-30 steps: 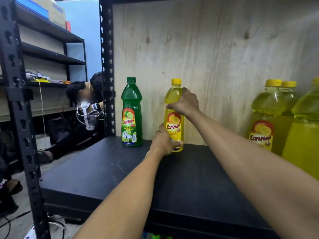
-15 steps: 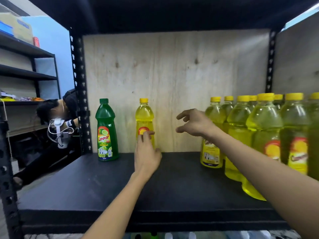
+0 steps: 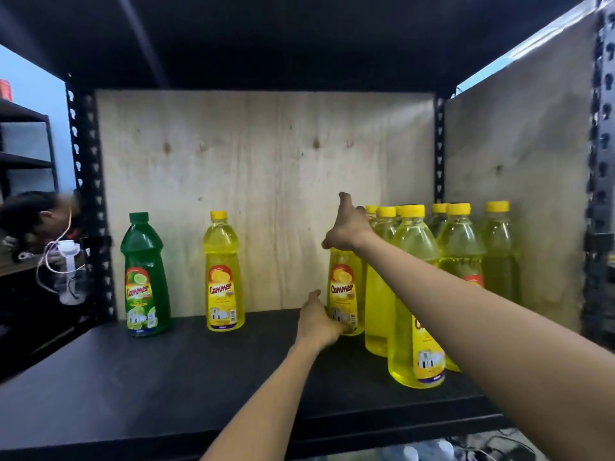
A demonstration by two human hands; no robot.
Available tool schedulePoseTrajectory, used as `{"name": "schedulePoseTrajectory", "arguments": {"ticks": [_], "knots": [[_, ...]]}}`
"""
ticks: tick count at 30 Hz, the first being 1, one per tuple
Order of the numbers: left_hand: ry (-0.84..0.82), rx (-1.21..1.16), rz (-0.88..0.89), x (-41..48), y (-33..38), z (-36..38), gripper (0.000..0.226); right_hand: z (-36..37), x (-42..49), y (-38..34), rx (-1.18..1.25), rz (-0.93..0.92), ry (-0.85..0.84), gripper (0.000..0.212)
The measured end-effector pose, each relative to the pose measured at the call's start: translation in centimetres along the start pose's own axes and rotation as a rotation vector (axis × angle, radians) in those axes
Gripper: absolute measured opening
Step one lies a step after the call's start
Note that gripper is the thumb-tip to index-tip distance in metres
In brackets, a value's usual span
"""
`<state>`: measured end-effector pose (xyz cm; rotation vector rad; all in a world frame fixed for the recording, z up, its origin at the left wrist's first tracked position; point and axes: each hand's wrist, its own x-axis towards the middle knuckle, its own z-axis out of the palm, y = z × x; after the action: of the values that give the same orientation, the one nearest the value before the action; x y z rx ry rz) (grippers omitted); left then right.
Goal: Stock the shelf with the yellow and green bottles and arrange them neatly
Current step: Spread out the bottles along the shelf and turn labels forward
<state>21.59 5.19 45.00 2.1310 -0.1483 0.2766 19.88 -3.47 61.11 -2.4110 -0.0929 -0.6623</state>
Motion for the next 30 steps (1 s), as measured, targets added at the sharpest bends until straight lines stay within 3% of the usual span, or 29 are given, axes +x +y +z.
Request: {"name": "schedulePoseTrajectory", "arguments": {"ticks": [5, 10, 15, 19, 25, 30], "knots": [[-0.021, 0.037, 0.041, 0.7, -0.5, 1.4, 0.085, 2.2, 1.6, -0.7, 0.095, 0.157, -0.005, 0.11], [0.052, 0.063, 0.078, 1.5, -0.9, 2.1, 0.075, 3.1, 2.5, -0.5, 0.054, 0.222, 0.052, 0.091], [0.137, 0.032, 0.115, 1.5, -1.3, 2.4, 0.066, 3.8, 2.3, 0.4, 0.037, 0.131, 0.207, 0.069], [0.214, 0.022, 0.096, 1.6, -1.7, 2.0, 0.062, 4.0, 2.3, 0.5, -0.027, -0.026, 0.224, 0.057], [0.393, 0.037, 0.014, 2.6, -2.5, 0.1, 0.071, 5.6, 3.2, -0.6, -0.002, -0.219, 0.211, 0.074], [0.438, 0.085, -0.048, 3.9, -4.0, -0.9, 0.075, 7.9, 4.9, -1.2, -0.023, -0.222, 0.135, 0.093]]}}
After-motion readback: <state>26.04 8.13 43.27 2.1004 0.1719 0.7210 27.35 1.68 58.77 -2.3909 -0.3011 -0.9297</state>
